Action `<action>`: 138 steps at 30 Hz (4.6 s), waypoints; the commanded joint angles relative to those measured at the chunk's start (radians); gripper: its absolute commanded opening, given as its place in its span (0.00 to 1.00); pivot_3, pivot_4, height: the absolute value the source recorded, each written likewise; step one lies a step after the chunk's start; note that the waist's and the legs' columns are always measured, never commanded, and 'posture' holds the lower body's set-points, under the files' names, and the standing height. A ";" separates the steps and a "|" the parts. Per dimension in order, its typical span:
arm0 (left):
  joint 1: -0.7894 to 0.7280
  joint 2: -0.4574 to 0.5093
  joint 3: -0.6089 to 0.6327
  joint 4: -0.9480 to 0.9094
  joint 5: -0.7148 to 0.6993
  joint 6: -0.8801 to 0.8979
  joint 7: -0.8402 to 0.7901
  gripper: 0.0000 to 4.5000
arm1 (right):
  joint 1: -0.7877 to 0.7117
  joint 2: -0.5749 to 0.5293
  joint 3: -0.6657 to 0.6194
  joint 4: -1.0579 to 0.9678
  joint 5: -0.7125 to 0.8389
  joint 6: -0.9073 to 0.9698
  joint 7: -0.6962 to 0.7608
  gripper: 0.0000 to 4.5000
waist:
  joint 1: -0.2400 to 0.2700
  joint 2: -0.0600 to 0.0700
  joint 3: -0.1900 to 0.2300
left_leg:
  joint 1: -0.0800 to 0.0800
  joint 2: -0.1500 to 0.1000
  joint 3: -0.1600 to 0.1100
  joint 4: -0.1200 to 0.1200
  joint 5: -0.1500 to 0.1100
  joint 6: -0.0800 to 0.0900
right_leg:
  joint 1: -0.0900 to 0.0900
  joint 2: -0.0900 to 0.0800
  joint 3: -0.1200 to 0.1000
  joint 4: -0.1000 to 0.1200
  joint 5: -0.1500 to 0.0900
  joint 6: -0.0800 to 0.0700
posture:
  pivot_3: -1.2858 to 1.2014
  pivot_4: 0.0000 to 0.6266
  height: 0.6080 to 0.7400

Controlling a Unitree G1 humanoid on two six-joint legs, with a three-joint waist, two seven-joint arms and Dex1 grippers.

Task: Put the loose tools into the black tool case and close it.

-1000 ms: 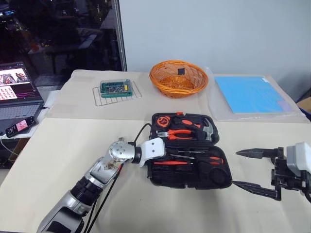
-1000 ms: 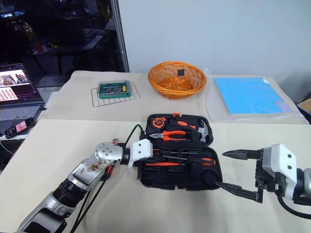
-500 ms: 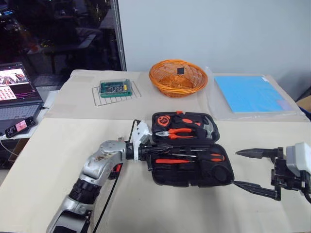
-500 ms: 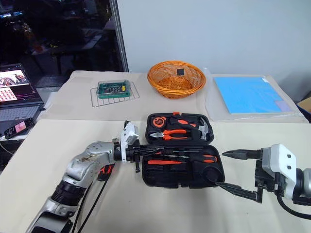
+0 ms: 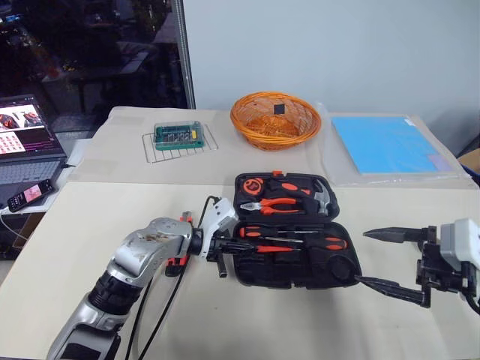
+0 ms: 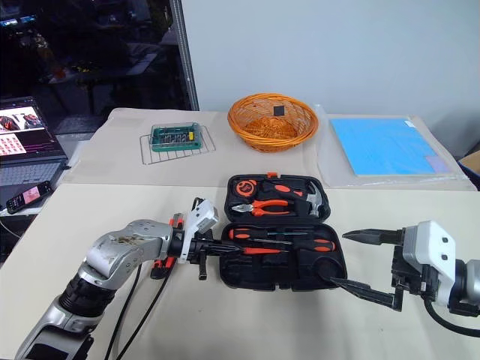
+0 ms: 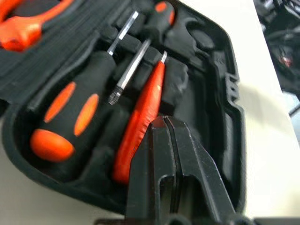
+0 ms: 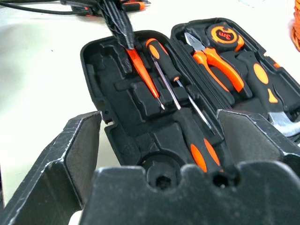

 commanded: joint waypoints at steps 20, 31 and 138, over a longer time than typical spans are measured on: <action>-0.074 -0.108 0.067 0.126 -0.040 0.167 0.095 0.01 | 0.018 0.005 -0.034 -0.041 0.018 0.005 -0.014 1.00 | 0.003 -0.001 0.001 | -0.001 0.000 -0.001 0.001 0.000 0.000 | 0.000 -0.001 0.000 0.000 0.000 0.001 | 0.52 0.24 1.00; -0.050 -0.117 0.119 0.059 -0.112 0.143 0.054 0.01 | 0.016 0.007 -0.027 -0.044 0.019 0.005 -0.017 1.00 | 0.003 -0.001 0.001 | -0.001 0.000 0.000 0.001 0.000 0.000 | 0.000 -0.001 0.000 0.000 0.001 0.000 | 0.52 0.24 1.00; -0.300 -0.013 -0.257 0.153 0.256 -0.343 -0.352 0.39 | -0.209 -0.142 -0.018 0.322 0.019 -0.098 0.242 1.00 | -0.008 -0.001 0.004 | -0.006 0.000 0.002 -0.002 -0.001 0.003 | -0.001 0.003 0.000 -0.014 0.009 -0.005 | 0.52 0.24 1.00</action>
